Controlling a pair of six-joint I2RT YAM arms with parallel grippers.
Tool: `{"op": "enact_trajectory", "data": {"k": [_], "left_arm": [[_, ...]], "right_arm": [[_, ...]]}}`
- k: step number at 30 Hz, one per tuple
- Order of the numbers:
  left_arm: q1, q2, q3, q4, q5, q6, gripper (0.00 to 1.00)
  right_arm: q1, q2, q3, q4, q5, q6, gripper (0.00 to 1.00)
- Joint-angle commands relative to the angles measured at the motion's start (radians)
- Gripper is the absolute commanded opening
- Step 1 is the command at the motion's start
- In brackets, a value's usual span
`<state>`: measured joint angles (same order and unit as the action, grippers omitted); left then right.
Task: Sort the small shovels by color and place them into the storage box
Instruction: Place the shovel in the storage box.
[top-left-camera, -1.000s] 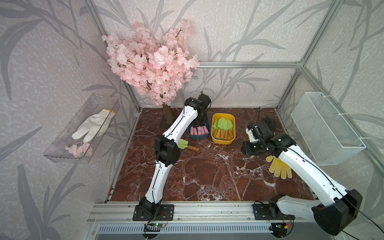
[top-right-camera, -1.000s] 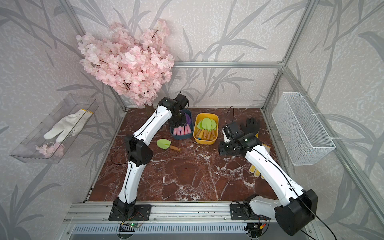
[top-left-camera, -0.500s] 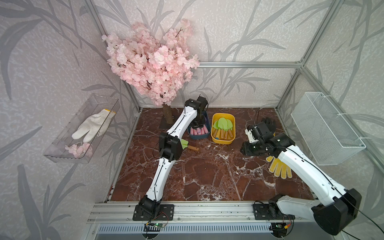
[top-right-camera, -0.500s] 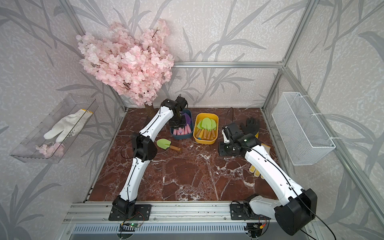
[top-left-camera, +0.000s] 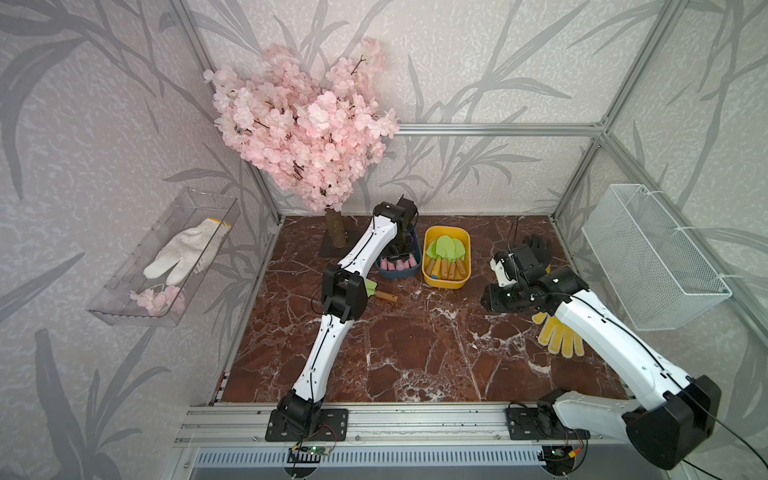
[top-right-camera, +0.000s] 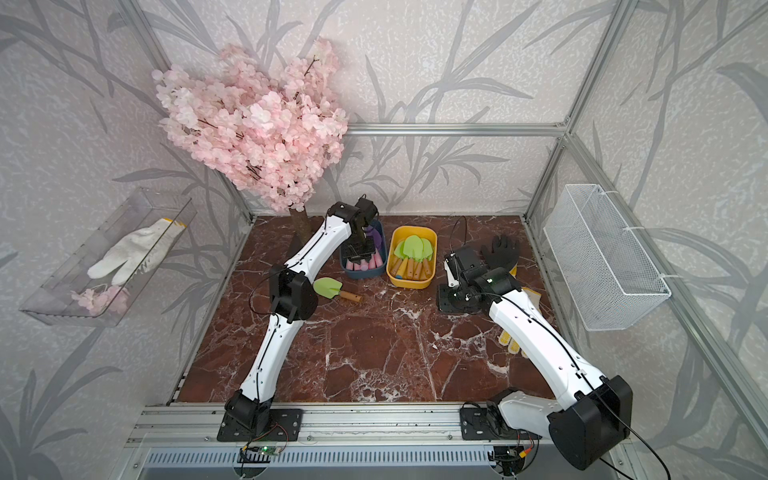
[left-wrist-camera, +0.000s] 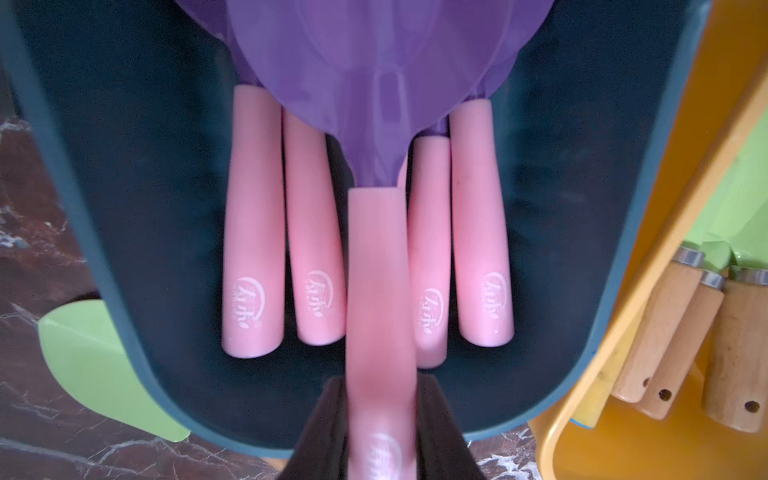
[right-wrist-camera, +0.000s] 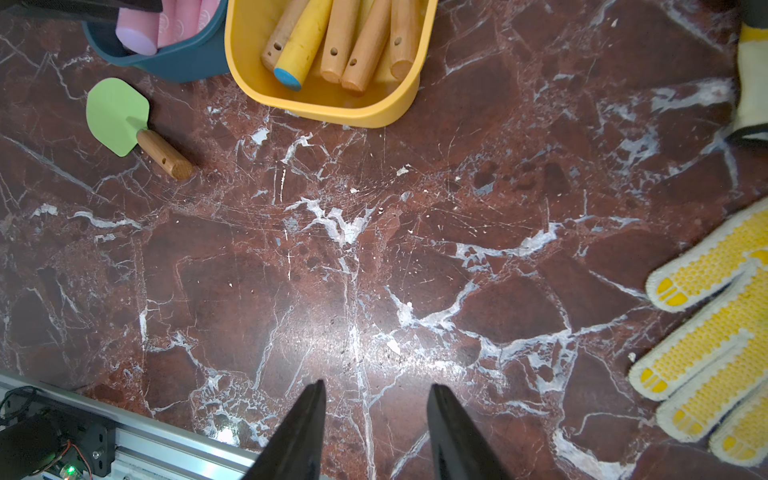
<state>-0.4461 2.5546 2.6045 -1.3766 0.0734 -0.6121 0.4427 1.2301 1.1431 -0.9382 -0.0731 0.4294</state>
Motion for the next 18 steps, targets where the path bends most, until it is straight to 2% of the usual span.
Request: {"op": "enact_trajectory", "data": {"k": [1, 18], "left_arm": [[0.012, 0.017, 0.03, -0.011, -0.006, 0.013, 0.18], [0.041, 0.018, 0.009, -0.029, 0.062, -0.004, 0.18]], "right_arm": [[-0.008, 0.003, -0.013, 0.007, -0.002, -0.009, 0.45], [-0.01, 0.007, -0.016, 0.007, -0.004, -0.009, 0.45]]}}
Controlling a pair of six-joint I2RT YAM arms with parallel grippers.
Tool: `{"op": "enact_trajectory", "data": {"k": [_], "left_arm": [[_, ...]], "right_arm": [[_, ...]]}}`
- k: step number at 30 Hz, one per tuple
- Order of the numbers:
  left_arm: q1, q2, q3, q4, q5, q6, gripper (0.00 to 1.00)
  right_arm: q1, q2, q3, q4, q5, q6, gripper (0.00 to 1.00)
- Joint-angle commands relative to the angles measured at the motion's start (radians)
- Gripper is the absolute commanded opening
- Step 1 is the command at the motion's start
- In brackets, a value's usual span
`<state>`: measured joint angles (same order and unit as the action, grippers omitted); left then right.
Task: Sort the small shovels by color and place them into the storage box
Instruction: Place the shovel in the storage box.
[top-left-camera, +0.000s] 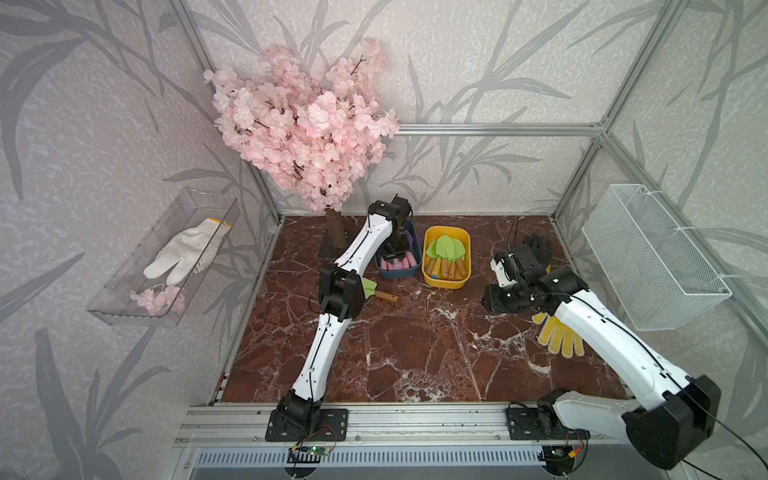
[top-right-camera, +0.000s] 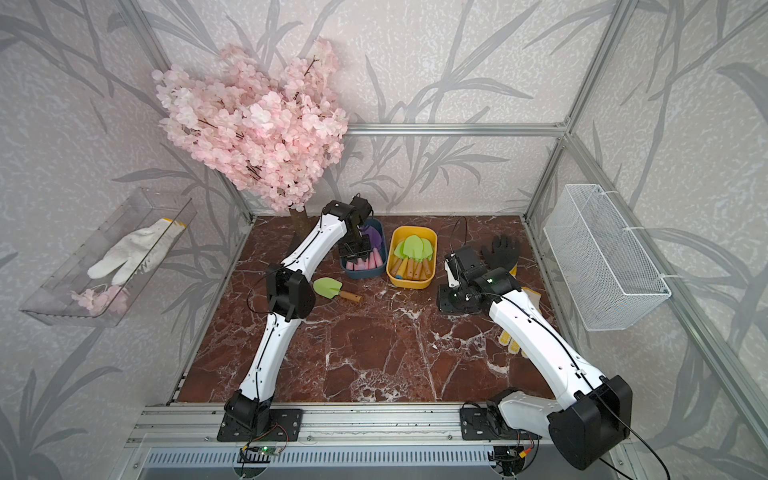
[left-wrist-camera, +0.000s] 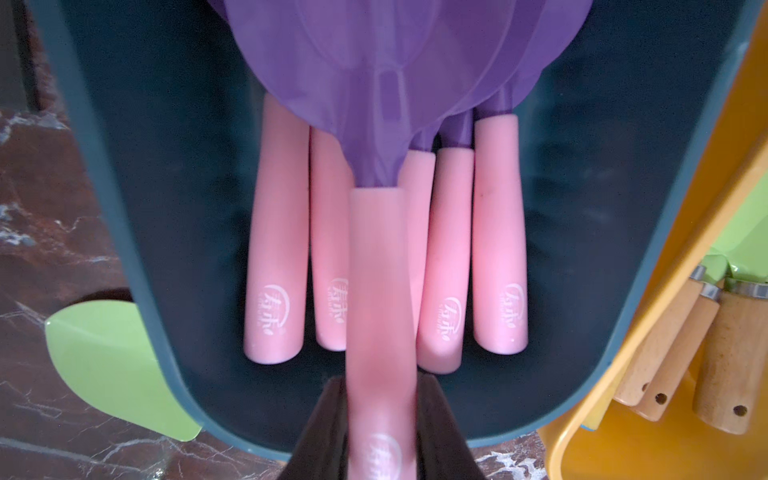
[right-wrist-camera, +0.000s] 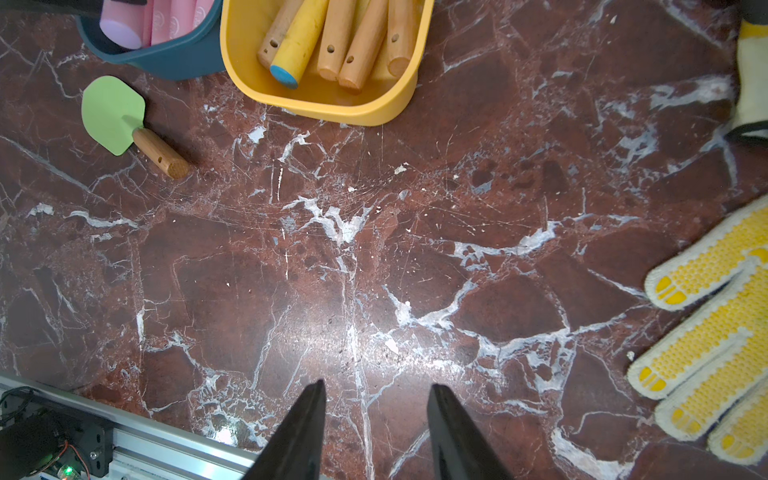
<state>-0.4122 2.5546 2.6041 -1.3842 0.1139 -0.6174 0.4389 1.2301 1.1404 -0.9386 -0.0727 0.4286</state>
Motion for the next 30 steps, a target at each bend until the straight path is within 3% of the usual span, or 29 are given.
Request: {"op": "enact_trajectory", "data": {"k": [1, 30], "left_arm": [[0.008, 0.021, 0.008, -0.023, 0.024, 0.001, 0.18], [0.032, 0.022, -0.074, -0.045, 0.026, 0.044, 0.2]], "right_arm": [[-0.005, 0.008, -0.013, 0.006, -0.004, -0.008, 0.45], [-0.006, 0.009, -0.021, 0.004, -0.004, -0.008, 0.45]]}}
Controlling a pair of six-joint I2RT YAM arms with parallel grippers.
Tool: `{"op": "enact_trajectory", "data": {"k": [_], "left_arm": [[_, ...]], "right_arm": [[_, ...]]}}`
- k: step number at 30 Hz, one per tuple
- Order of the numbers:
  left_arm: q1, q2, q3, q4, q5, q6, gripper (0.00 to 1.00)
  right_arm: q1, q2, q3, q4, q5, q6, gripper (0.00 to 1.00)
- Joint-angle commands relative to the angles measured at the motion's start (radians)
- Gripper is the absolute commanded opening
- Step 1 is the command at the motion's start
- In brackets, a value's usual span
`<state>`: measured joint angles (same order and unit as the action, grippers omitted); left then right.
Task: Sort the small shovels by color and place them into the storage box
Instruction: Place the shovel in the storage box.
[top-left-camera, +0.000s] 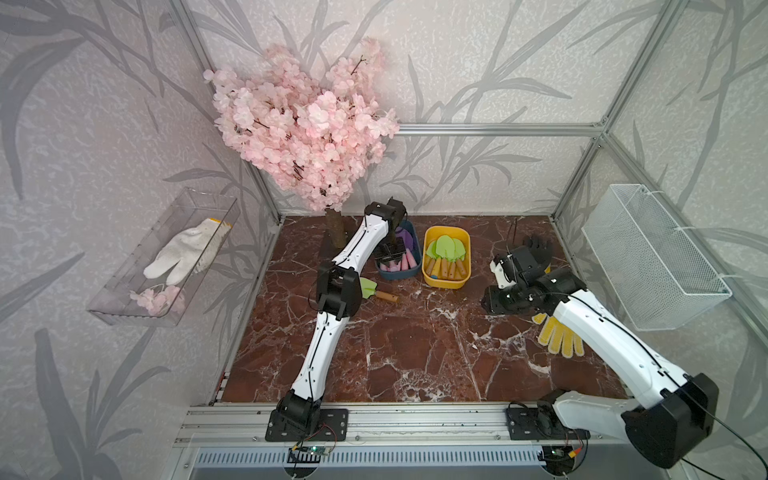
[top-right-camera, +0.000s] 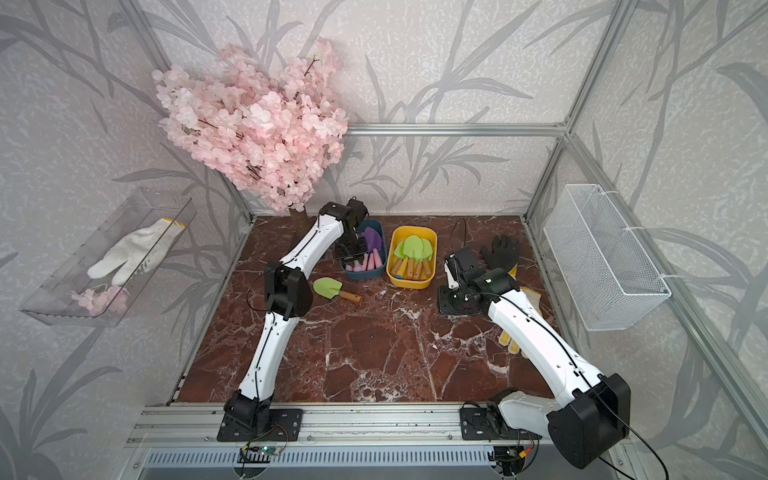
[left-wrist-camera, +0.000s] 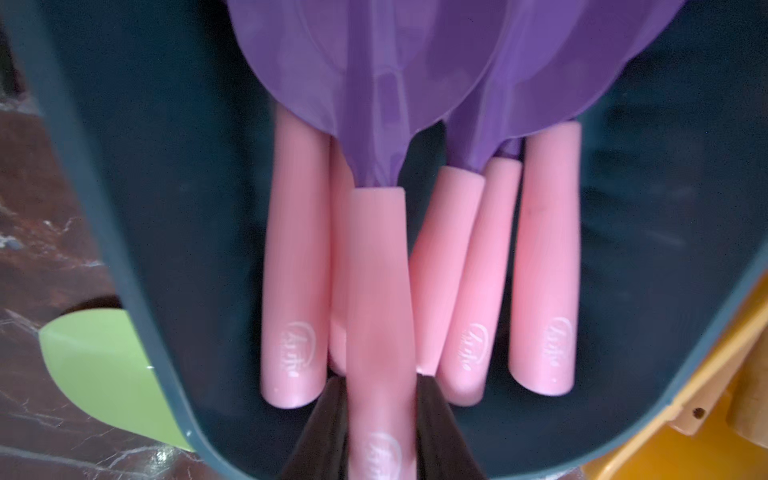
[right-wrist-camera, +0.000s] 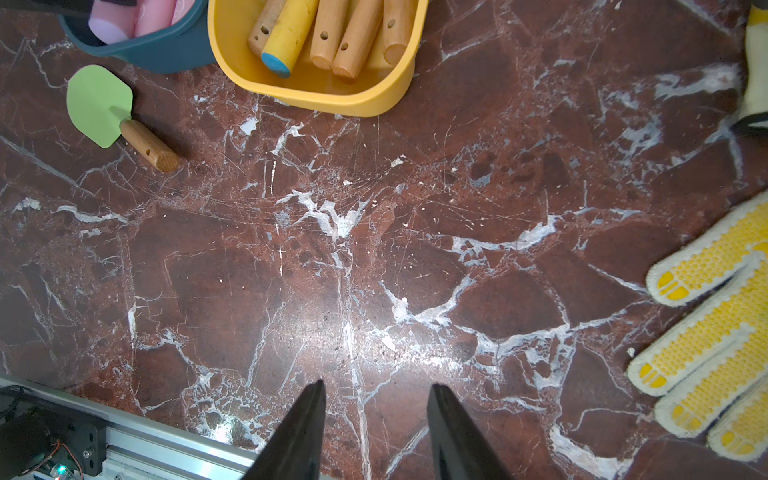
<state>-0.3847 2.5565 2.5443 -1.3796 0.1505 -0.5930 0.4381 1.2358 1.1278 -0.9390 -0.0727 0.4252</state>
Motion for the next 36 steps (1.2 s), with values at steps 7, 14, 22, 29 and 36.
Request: {"op": "enact_trajectory", "data": {"k": [7, 14, 22, 29, 36], "left_arm": [[0.009, 0.019, -0.039, -0.045, -0.008, 0.027, 0.2], [0.01, 0.017, -0.036, -0.043, -0.011, 0.03, 0.24], [0.01, 0.016, -0.036, -0.046, -0.01, 0.03, 0.31], [0.011, 0.017, -0.029, -0.045, -0.006, 0.024, 0.34], [0.01, 0.011, -0.03, -0.049, -0.011, 0.028, 0.37]], "right_arm": [[-0.005, 0.004, -0.01, 0.005, -0.003, -0.005, 0.45], [-0.005, 0.007, -0.011, 0.009, -0.006, -0.005, 0.45], [-0.004, 0.011, -0.011, 0.012, -0.006, -0.006, 0.45], [-0.005, 0.014, -0.014, 0.014, -0.002, -0.01, 0.45], [-0.005, 0.012, -0.014, 0.012, -0.002, -0.011, 0.45]]}}
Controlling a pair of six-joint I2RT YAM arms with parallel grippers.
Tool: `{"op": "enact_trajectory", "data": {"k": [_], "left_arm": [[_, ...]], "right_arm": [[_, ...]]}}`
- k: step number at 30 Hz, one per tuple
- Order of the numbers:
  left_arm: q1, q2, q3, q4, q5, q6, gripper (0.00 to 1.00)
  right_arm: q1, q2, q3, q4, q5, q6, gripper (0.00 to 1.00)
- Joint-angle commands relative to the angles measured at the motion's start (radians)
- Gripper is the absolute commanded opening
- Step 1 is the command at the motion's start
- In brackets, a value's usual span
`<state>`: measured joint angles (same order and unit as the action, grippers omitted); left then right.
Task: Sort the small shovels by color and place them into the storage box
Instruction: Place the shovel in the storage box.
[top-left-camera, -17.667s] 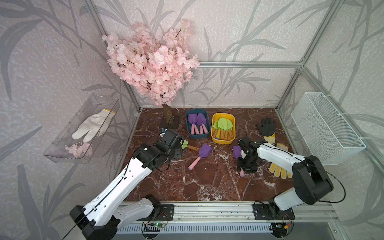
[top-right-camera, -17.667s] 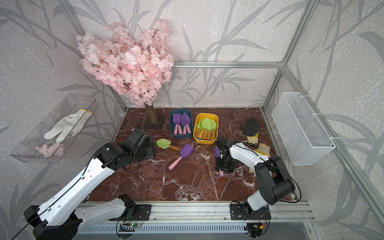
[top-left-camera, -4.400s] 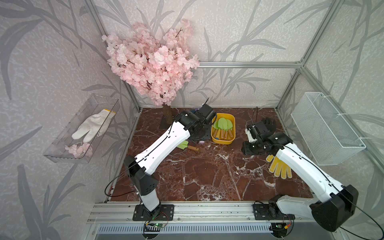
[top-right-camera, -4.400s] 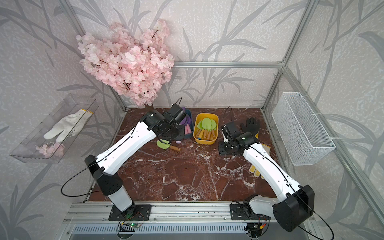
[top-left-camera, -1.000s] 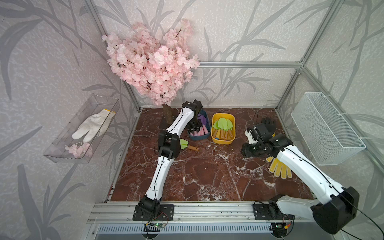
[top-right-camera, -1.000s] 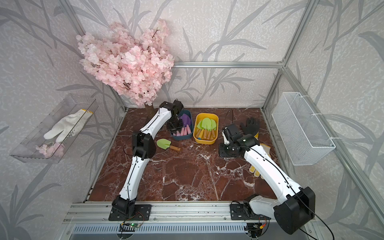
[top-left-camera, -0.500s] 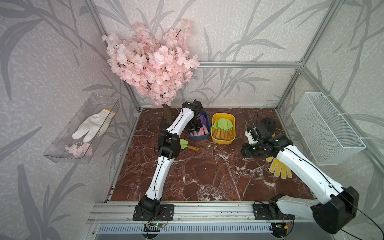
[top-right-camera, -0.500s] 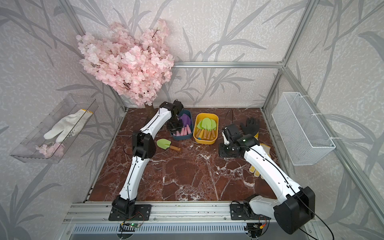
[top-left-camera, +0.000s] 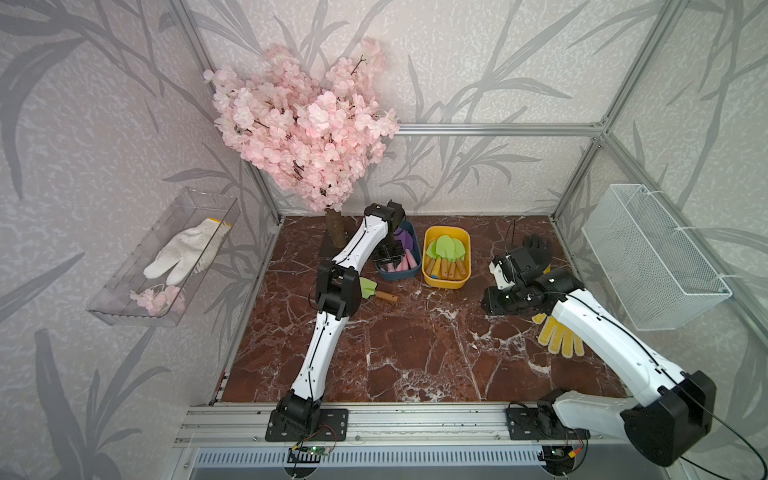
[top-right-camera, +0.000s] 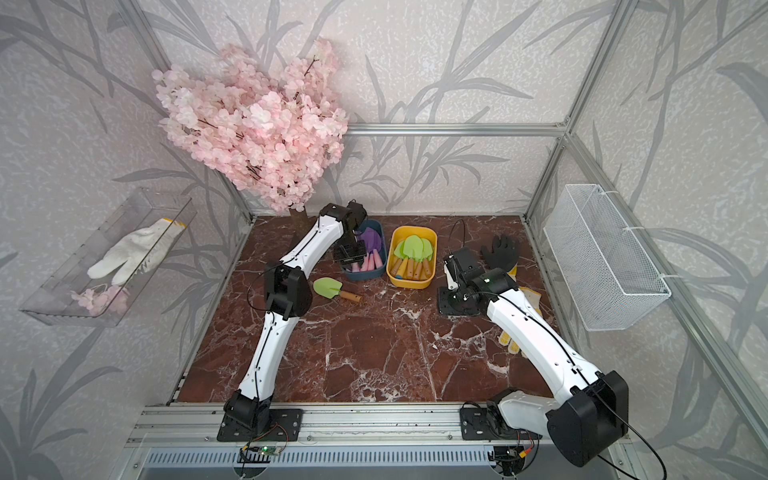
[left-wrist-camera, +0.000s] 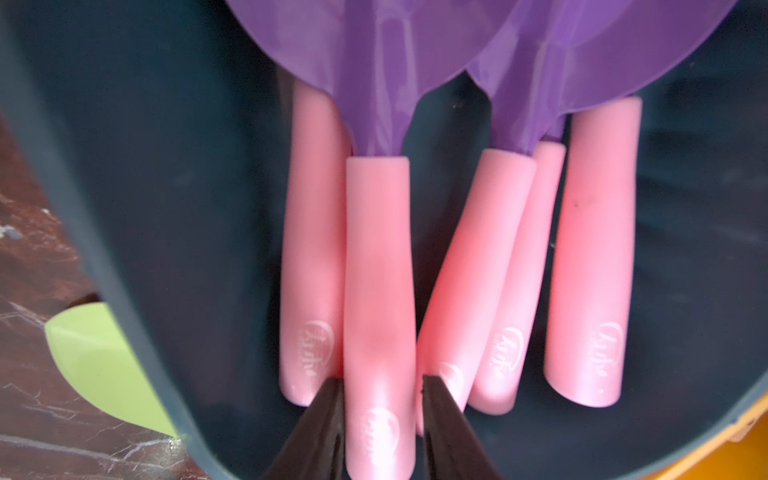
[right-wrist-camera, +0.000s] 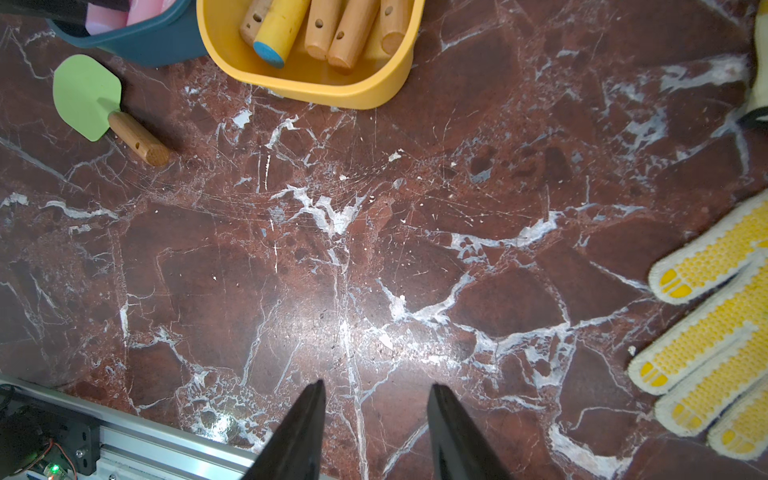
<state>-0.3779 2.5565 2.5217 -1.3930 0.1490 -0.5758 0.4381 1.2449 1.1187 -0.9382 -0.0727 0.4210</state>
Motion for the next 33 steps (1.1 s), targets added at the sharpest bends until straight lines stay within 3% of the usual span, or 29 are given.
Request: {"op": "enact_trajectory", "data": {"k": [1, 33], "left_arm": [[0.004, 0.009, -0.006, -0.036, -0.009, 0.01, 0.37], [0.0, -0.062, 0.056, -0.068, -0.046, 0.031, 0.61]], "right_arm": [[-0.005, 0.002, -0.005, 0.012, -0.002, -0.007, 0.45], [-0.004, -0.007, 0.024, -0.008, -0.008, -0.007, 0.45]]}}
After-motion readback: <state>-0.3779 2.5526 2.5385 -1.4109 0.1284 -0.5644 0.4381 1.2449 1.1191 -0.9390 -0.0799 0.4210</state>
